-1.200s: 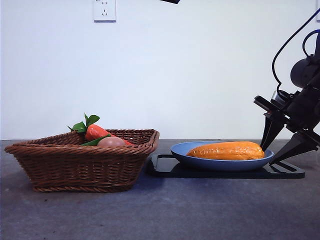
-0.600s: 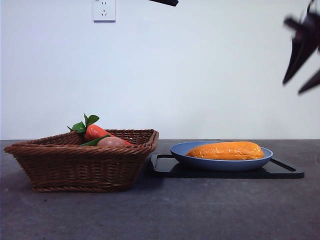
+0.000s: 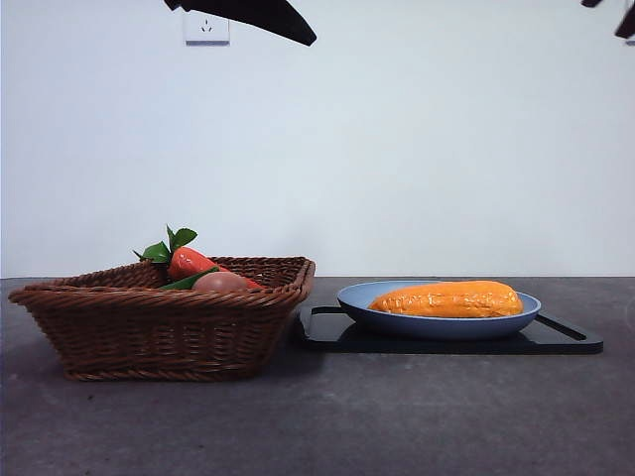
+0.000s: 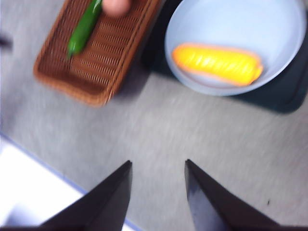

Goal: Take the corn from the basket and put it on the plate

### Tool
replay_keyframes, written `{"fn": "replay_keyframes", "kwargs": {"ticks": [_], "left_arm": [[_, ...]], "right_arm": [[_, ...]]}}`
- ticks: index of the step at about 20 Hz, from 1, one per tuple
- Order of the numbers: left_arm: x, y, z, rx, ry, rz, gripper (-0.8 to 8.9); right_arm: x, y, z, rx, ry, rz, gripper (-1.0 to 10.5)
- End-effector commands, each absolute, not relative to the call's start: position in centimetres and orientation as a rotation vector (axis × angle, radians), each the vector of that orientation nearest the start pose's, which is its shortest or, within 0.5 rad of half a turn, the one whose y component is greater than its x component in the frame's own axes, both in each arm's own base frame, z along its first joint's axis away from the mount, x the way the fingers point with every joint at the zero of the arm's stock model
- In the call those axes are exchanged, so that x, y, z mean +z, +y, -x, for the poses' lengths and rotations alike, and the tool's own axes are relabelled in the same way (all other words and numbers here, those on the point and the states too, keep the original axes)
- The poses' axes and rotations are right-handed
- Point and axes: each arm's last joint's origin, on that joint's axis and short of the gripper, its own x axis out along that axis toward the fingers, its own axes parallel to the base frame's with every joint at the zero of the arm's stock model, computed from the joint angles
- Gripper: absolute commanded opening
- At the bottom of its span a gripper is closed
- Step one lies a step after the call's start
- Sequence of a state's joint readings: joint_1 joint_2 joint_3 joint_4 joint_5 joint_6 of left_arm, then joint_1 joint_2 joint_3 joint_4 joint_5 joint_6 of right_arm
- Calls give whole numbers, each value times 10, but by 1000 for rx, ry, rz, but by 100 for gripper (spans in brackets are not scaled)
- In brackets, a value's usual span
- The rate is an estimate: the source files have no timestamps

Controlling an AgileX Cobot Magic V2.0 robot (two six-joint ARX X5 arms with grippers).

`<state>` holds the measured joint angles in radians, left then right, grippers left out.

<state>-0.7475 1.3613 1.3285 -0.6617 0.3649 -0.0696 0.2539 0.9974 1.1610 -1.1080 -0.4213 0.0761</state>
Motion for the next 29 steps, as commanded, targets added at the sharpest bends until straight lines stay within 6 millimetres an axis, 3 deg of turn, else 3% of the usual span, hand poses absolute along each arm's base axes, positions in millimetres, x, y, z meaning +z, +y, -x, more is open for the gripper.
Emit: {"fn": "replay_keyframes", "kwargs": {"ticks": [1,5,9,22,25,29], "left_arm": [[359,-203,-202,-1046,737,-80,233],[358,-203,-201,-1045,748,-83,-3],[358,-202,-201,-1045,755,-87,8],[366,-207,-206,-1064,637,-64,8],[374,-191,-210,-1066,502,-216,8],[397,-142,-210,-932,266,-225,8]], "right_arm": [[340,55,-152,591,998,-139,143],[317,55,-149,590,1048,-139,7],[304,56,-152,594,1054,-143,4],[315,60,-166,618,868,-139,4],[318,61,-169,624,819,-136,4],[323,62,-173,634,754,-133,4]]}}
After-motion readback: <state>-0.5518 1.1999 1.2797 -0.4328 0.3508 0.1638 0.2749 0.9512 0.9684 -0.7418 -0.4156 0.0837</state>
